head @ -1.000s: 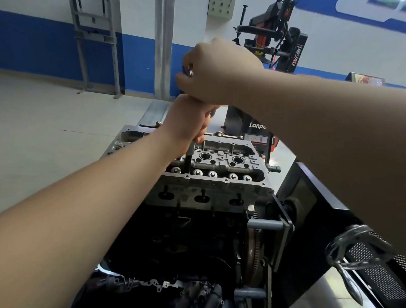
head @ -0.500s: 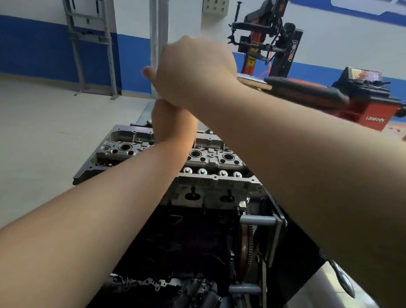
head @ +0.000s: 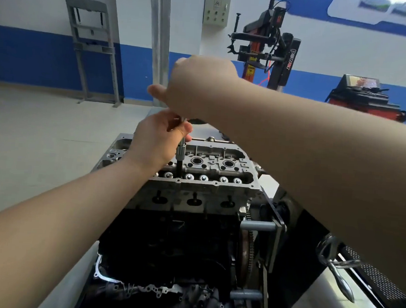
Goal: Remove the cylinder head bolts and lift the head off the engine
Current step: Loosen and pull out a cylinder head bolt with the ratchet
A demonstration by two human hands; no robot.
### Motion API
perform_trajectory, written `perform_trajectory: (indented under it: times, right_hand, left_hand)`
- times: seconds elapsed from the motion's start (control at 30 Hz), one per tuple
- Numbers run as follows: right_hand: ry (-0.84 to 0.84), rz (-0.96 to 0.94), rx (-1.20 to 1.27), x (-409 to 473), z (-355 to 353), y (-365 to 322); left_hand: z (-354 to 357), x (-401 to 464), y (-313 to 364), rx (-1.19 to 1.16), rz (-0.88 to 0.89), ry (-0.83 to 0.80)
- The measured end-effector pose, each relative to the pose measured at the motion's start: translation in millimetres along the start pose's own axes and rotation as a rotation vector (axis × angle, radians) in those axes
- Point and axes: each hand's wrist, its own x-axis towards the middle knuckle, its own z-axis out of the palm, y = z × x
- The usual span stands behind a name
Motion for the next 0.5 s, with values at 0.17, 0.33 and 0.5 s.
perform_trajectory:
  times: [0.17,0.33,0.5]
  right_hand:
    - [0.105,-0.298,0.147,-11,5,45]
    - [-0.062,-0.221,0.226,-4,3,43]
    - [-0.135,0.078,0.132,6,7,22]
  left_hand:
    - [6,-1,2,-0.206,-0.096,0.022]
    - [-7,13,-1,-0.081,-0.097,-0.251]
    - [-5,20,0,-0.047,-0.078,-0.170]
